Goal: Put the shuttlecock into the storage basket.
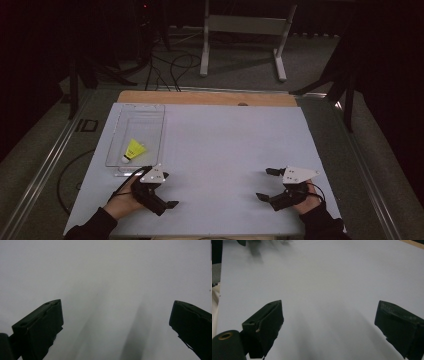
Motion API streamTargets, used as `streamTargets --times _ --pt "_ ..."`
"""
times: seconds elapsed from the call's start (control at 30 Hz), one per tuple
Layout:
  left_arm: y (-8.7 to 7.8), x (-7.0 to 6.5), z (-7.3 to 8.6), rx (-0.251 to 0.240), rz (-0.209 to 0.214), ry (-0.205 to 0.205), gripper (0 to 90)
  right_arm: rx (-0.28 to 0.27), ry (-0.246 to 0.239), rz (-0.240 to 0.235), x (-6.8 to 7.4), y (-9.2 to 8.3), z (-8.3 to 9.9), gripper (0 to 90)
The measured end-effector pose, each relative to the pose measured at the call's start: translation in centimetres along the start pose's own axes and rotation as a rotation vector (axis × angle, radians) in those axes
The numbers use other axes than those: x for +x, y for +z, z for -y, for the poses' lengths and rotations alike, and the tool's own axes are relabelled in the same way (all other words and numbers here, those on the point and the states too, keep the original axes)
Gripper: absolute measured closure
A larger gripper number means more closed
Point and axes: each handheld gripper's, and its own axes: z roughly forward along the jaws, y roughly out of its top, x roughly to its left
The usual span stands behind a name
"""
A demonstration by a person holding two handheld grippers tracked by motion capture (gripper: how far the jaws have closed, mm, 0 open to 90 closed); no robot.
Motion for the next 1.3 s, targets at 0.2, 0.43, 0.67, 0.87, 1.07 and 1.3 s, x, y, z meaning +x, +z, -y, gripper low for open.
streamTargets --times 0.2,0.43,0.67,0.87,1.07,1.3 --pt "-0.7 0.1 1.3 0.000 -0.047 -0.033 0.0 0.002 0.001 -0.002 0.0 0.0 0.0 8.3" --pt "-1.3 0.3 2.5 -0.022 -0.086 -0.075 0.0 0.005 0.001 0.000 0.0 0.1 0.0 8.3" --pt "-2.1 0.5 3.5 -0.047 -0.117 -0.096 0.0 0.006 0.001 -0.002 0.0 0.0 0.1 8.3" --pt "-2.3 0.7 4.3 -0.069 -0.128 -0.137 0.0 0.002 0.006 -0.004 0.0 0.0 0.1 8.3" --pt "-2.3 0.8 4.6 -0.088 -0.130 -0.167 0.0 0.000 0.009 -0.002 -0.1 -0.1 0.3 8.3" --pt "-2.2 0.7 4.7 -0.107 -0.186 -0.171 0.0 0.002 0.010 0.002 -0.1 -0.1 0.3 8.3"
